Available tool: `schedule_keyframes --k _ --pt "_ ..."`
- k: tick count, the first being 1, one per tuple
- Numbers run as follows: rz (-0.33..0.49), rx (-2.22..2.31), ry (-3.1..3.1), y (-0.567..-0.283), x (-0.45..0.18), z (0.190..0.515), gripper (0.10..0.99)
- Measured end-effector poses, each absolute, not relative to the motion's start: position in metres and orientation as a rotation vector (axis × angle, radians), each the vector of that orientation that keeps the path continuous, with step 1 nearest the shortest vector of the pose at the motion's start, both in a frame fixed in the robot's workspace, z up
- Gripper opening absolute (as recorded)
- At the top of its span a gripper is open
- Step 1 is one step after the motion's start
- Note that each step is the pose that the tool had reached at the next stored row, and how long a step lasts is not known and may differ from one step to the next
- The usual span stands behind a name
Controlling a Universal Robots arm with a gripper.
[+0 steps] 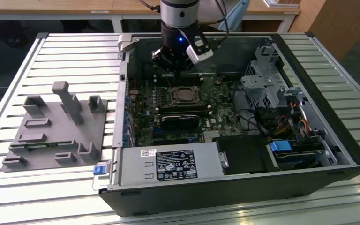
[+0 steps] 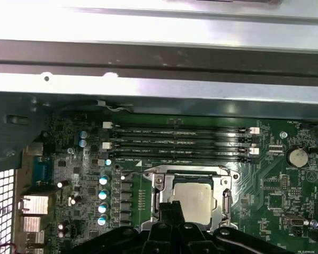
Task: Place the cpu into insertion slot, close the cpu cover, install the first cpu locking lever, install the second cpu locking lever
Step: 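Install the first cpu locking lever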
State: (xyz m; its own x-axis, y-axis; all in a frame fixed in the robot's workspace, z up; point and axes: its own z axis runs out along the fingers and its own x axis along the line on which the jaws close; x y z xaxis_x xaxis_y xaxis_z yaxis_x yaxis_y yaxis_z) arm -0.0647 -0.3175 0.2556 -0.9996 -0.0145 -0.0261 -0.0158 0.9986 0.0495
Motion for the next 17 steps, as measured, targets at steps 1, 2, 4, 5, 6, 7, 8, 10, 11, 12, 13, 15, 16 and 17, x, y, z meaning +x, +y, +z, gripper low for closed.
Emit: schedule_keyframes --k 1,2,4,5,6,7,8,10,11,12,13,15,16,17 --pt "0.077 -0.024 3.114 -0.318 -0.066 0.256 0.11" --pt "0.078 -0.024 3.113 -0.317 -0.067 0.256 0.11" --pt "0.077 -0.024 3.113 -0.318 -0.07 0.256 0.11" --pt "0.077 -0.024 3.112 -0.318 -0.072 0.256 0.11" --pt "0.077 -0.024 3.111 -0.318 -0.075 0.256 0.11" --pt "0.077 -0.024 3.11 -0.317 -0.077 0.256 0.11" --pt "0.077 -0.024 3.11 -0.317 -0.079 0.256 0.11" --pt "0.077 -0.024 3.11 -0.318 -0.083 0.256 0.11" --pt "0.077 -0.024 3.11 -0.317 -0.084 0.256 0.11" --pt "0.077 -0.024 3.11 -0.317 -0.085 0.256 0.11" --pt "0.078 -0.024 3.11 -0.317 -0.087 0.255 0.11" --pt "0.077 -0.023 3.11 -0.317 -0.089 0.256 0.11" --pt "0.077 -0.022 3.11 -0.316 -0.091 0.256 0.11" --pt "0.077 -0.019 3.11 -0.316 -0.092 0.256 0.11"
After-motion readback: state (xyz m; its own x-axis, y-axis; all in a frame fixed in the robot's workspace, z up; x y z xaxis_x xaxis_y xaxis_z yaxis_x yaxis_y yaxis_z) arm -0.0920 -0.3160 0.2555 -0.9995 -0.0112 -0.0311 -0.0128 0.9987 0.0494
